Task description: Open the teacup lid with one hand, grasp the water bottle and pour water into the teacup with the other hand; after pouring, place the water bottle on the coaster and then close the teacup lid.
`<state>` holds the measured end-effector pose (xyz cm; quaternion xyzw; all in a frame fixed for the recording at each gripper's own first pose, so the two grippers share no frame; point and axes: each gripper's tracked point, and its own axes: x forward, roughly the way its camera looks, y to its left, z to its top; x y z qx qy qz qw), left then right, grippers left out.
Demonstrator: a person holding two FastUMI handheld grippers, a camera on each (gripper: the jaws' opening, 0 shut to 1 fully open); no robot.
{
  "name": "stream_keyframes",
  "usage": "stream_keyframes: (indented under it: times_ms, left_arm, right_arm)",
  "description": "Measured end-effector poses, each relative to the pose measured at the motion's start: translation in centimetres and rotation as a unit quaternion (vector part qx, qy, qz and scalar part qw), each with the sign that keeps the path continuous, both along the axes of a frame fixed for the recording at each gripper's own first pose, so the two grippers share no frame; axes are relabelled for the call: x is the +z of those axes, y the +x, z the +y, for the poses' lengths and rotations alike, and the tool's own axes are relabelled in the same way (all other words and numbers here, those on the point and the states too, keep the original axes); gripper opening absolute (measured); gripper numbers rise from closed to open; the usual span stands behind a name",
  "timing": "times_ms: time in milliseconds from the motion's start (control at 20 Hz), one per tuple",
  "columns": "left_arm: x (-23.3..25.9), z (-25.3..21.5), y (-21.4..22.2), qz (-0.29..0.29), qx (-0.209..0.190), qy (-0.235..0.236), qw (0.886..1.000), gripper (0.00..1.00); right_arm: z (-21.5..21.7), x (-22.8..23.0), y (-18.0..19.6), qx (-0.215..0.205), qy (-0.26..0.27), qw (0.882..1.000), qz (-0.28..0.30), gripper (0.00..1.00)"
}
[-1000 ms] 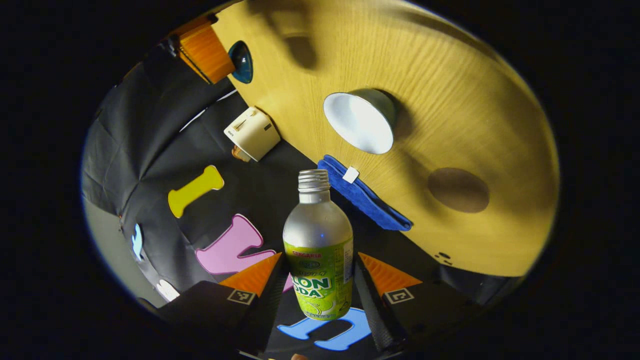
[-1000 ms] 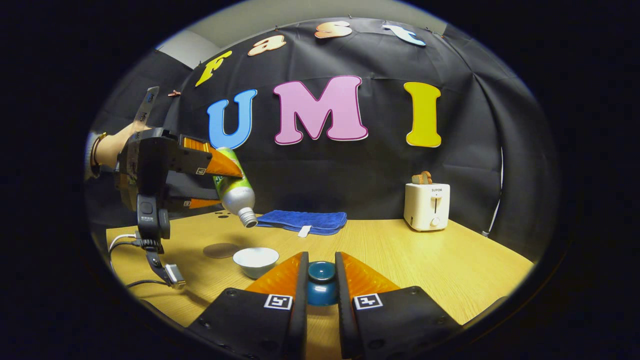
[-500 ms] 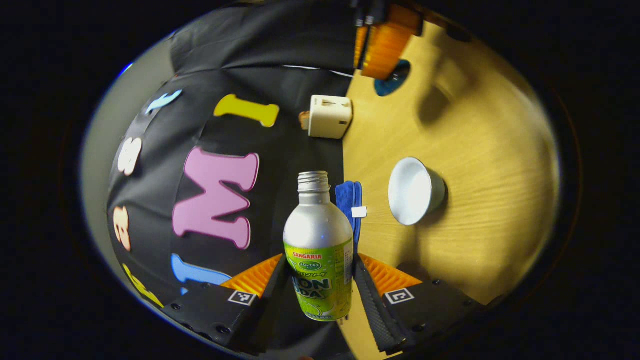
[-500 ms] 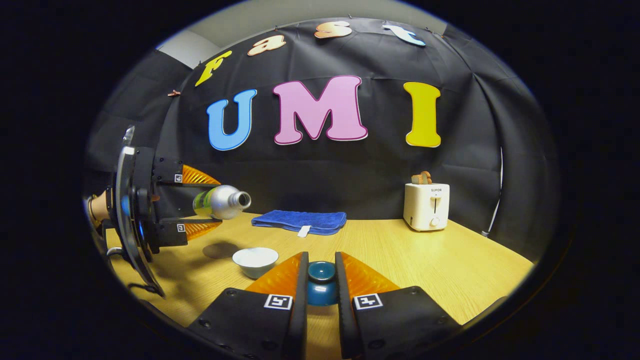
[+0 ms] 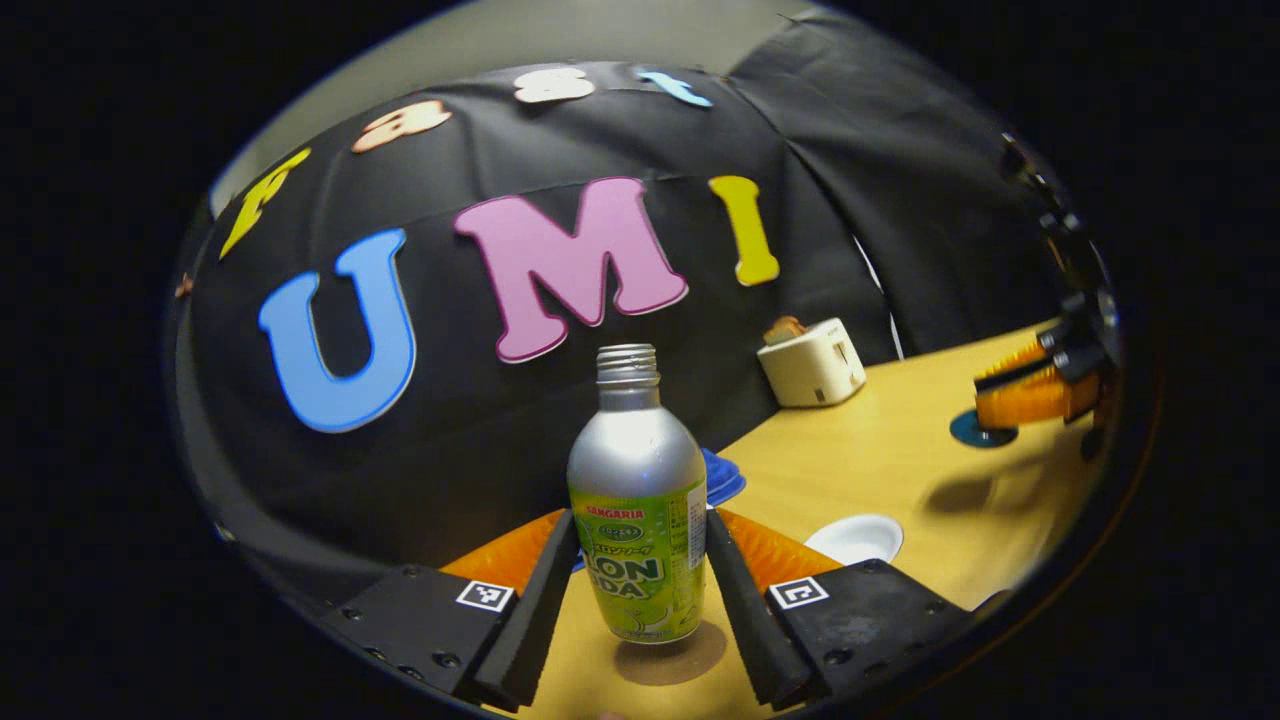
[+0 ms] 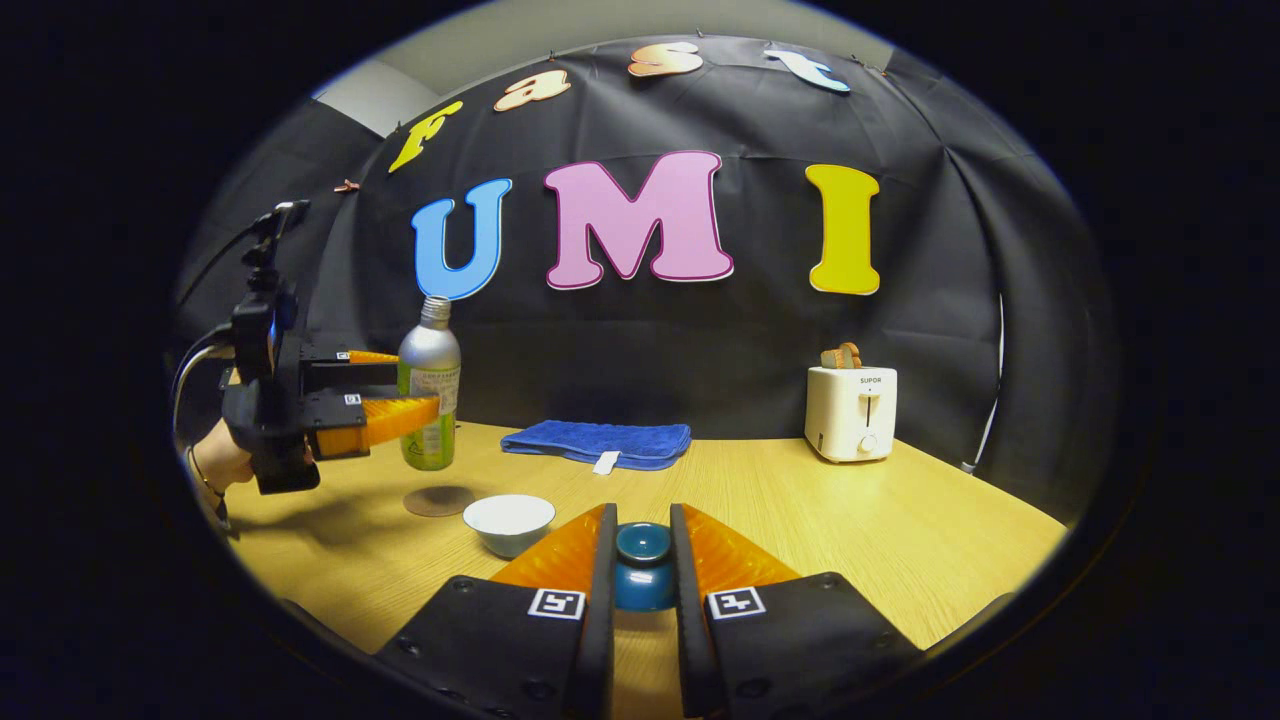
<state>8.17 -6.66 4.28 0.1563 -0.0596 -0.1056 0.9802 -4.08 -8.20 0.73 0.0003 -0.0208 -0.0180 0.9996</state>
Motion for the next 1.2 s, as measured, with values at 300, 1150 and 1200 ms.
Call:
stream_keyframes:
  times_ms: [300,1150,1200]
  left_arm:
    - [-3.1,2.9,1.3,0.038,0.036,-0.094,0.994,0.78]
    - [-5.0,3.3,1.3,0.090,0.074,-0.101,0.988,0.88]
    - [-4.7,2.8,1.1,0.088,0.073,-0.101,0.988,0.89]
  right_arm:
    - [0.0,0.0,0.0,0.000,0.000,1.000,0.000,0.30]
    - [0.0,0.0,0.0,0.001,0.000,1.000,0.000,0.30]
    - [0.0,0.0,0.0,0.002,0.000,1.000,0.000,0.30]
